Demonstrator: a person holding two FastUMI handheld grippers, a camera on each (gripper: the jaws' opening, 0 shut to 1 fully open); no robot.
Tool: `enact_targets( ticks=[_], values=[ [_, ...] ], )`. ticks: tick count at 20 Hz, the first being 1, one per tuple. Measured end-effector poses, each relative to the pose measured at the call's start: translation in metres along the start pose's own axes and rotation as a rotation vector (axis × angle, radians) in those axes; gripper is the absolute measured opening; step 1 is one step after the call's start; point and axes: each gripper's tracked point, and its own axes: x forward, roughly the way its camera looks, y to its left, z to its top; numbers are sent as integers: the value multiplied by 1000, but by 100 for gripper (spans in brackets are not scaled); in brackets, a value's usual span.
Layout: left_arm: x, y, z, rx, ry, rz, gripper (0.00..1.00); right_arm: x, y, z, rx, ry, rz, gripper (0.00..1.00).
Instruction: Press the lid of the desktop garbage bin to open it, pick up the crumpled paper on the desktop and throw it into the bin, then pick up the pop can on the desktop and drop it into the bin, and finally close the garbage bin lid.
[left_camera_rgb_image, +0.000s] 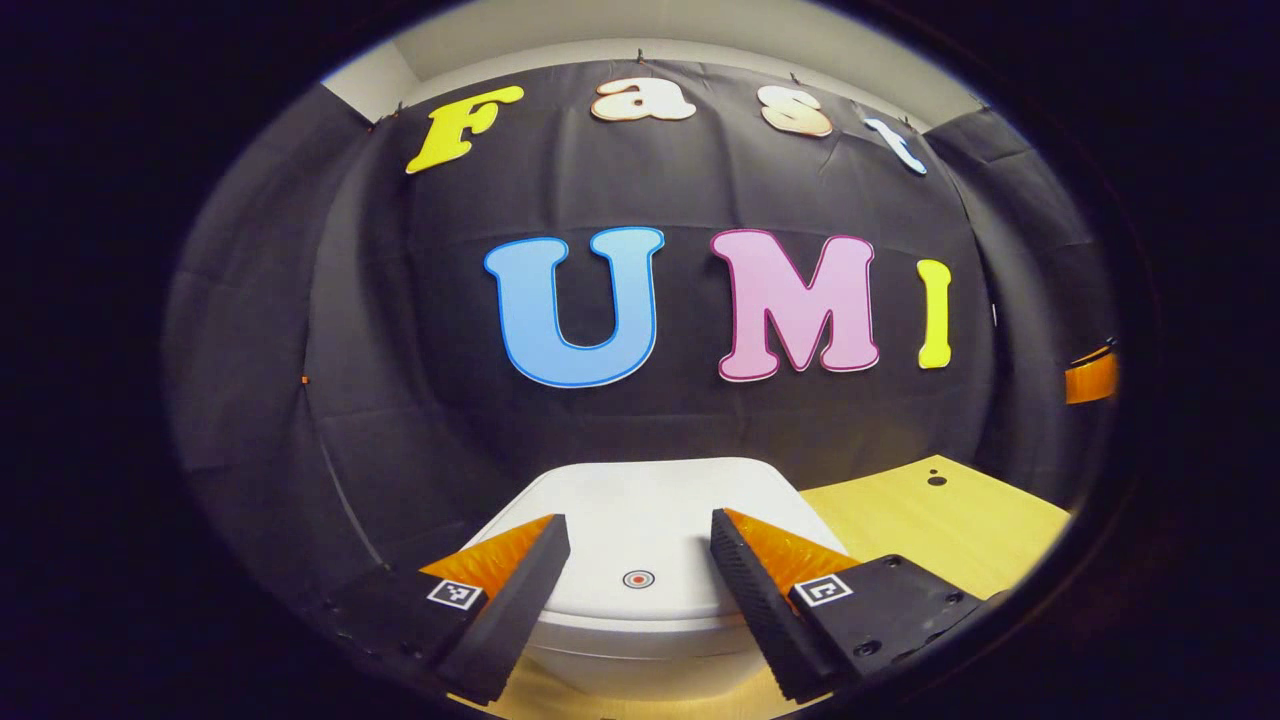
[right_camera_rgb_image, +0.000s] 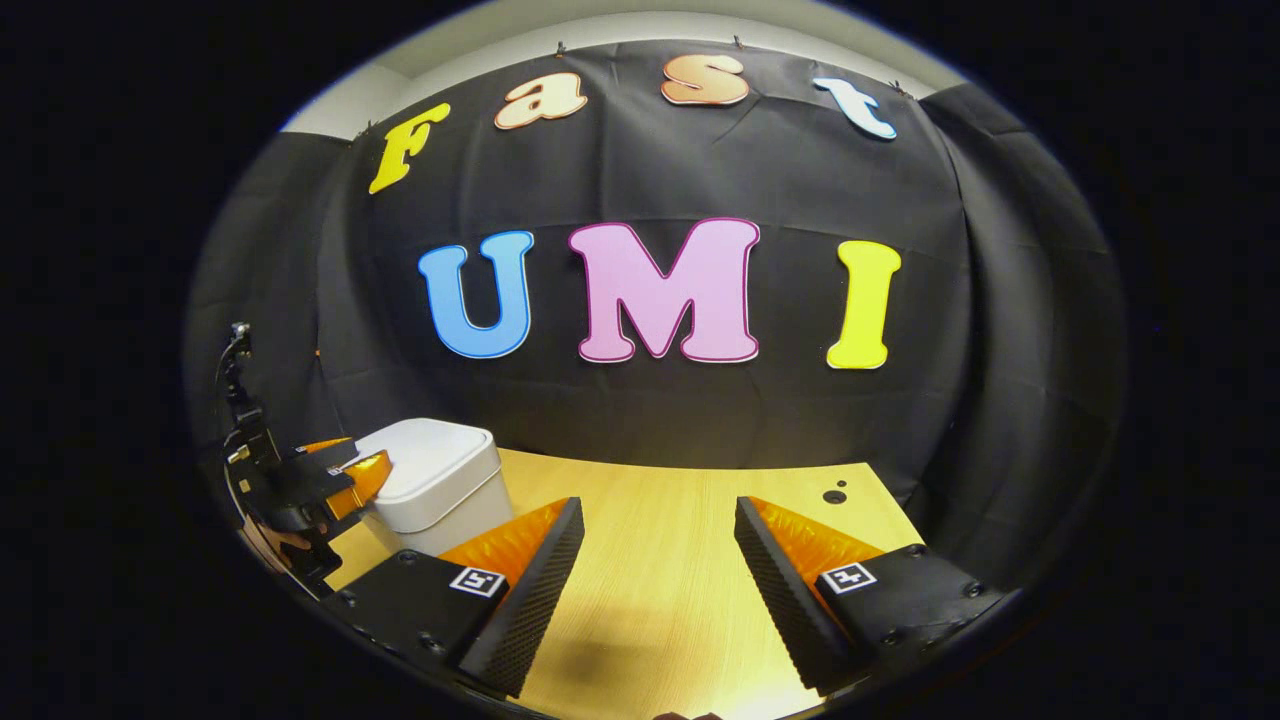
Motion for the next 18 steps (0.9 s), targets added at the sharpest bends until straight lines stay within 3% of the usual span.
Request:
enact_targets(
  ticks=[4,9,15,18],
  values=[
    [-33,-19,67,47,-129,-3,94,-17,12,12,5,-26,-7,98],
    [-96,-60,128,3,-233,-53,96,-43,29,34,53,-98,-17,98],
    [-154,-82,128,-39,-260,-93,95,-81,36,44,26,-201,-52,98],
    [-164,-72,117,-79,-251,-72,95,-95,37,41,6,-239,-64,98]
  ],
)
